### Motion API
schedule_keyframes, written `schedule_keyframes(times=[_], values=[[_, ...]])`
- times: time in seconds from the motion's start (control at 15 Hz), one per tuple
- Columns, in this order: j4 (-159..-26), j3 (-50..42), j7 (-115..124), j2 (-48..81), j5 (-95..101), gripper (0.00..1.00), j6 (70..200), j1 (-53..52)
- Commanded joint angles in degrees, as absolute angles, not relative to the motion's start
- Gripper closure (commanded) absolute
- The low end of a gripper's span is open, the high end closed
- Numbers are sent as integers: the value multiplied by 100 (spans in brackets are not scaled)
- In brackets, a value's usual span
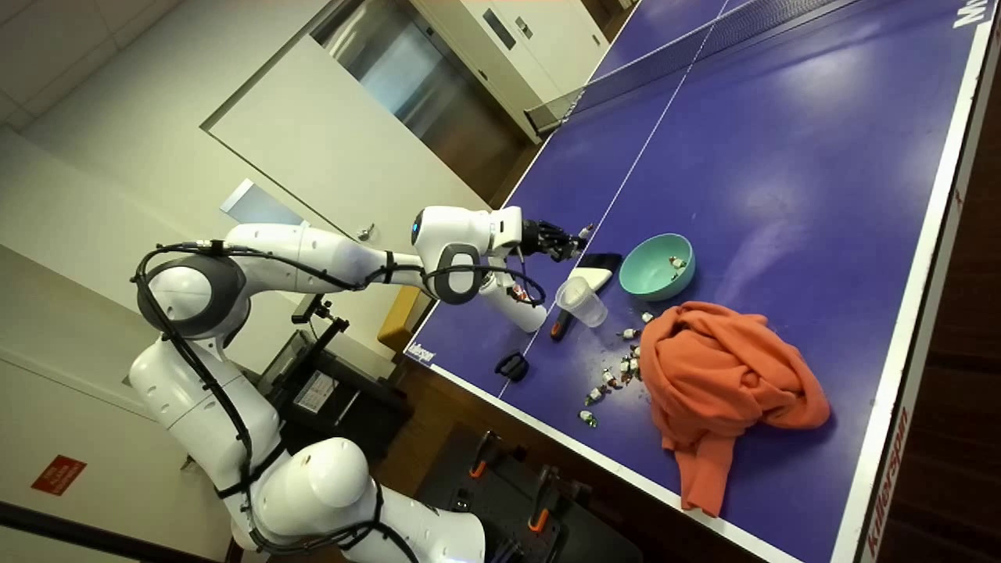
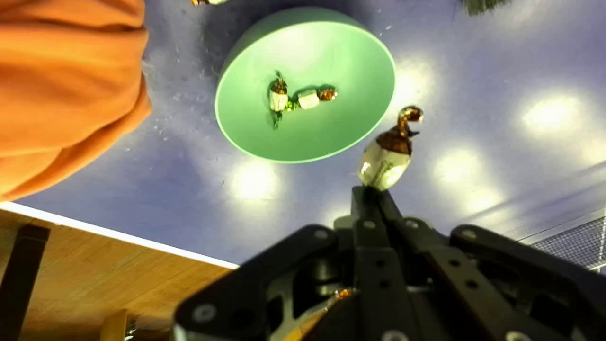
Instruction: Put some sweets in the bowl
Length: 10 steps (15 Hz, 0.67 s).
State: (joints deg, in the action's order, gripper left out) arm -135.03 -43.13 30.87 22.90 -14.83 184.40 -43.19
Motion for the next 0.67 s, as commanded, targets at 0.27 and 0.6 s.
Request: schedule_keyframes(times=[0.27, 0.6], values=[[-11144, -3534, 3308, 4154, -1613, 99, 17265, -2930], [-10160, -3101, 3758, 4778, -1261, 99, 16561, -2257]])
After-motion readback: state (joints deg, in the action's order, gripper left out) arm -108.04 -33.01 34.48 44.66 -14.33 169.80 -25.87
